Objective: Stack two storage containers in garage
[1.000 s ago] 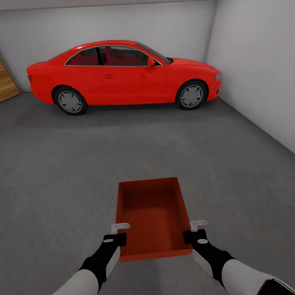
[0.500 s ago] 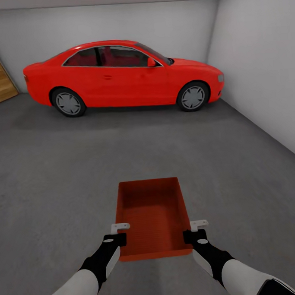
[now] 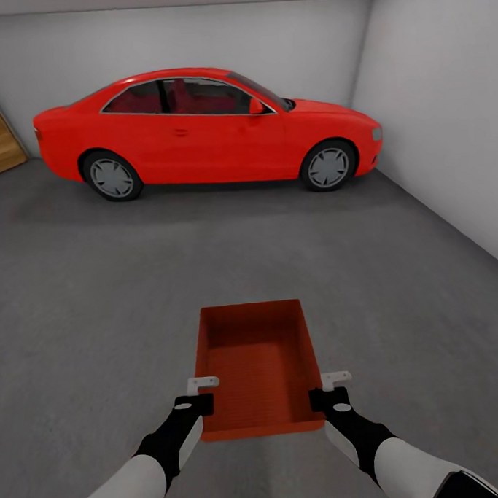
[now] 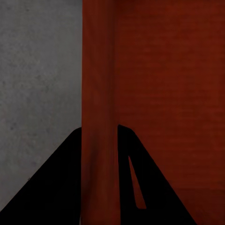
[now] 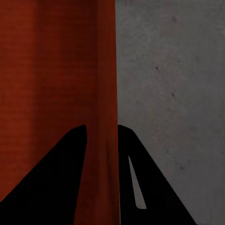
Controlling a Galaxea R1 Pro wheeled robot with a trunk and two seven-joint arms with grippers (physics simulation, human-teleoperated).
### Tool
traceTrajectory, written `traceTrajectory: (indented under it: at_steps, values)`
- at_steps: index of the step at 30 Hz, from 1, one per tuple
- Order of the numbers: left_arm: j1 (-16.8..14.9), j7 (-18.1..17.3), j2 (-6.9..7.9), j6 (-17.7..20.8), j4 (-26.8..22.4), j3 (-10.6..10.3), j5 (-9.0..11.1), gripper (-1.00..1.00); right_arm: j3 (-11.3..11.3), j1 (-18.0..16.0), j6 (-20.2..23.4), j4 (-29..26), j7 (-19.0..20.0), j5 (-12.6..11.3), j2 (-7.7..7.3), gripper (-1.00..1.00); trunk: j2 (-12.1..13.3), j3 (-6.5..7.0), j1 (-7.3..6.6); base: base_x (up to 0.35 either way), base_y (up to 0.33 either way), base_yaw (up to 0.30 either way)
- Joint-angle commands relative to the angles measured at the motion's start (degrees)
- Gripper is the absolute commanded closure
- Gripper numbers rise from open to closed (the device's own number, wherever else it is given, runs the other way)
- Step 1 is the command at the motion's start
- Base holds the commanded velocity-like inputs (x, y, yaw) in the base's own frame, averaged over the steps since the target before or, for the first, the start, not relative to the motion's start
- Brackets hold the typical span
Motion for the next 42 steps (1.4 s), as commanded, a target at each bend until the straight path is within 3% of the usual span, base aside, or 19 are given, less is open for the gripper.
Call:
traceTrajectory:
  at_steps: [1,30,42]
  values:
    - [0.03,0.54,0.79,0.45,0.06,-0.32,0.42,1.0,-4.83,-0.12,-0.2,-0.25,-0.21,0.75,-3.15,1.0,-0.04,-0.06,0.04,0.322,0.0,0.0]
    - [0.03,0.55,0.78,0.45,0.06,-0.32,0.42,1.0,-4.85,-0.12,-0.2,-0.25,-0.21,0.75,-3.15,1.0,-0.04,-0.06,0.04,0.323,0.0,-0.002]
    - [0.03,0.54,0.78,0.45,0.06,-0.32,0.42,1.0,-4.84,-0.12,-0.2,-0.25,-0.21,0.73,-3.15,1.0,-0.04,-0.43,0.04,0.323,0.0,-0.238]
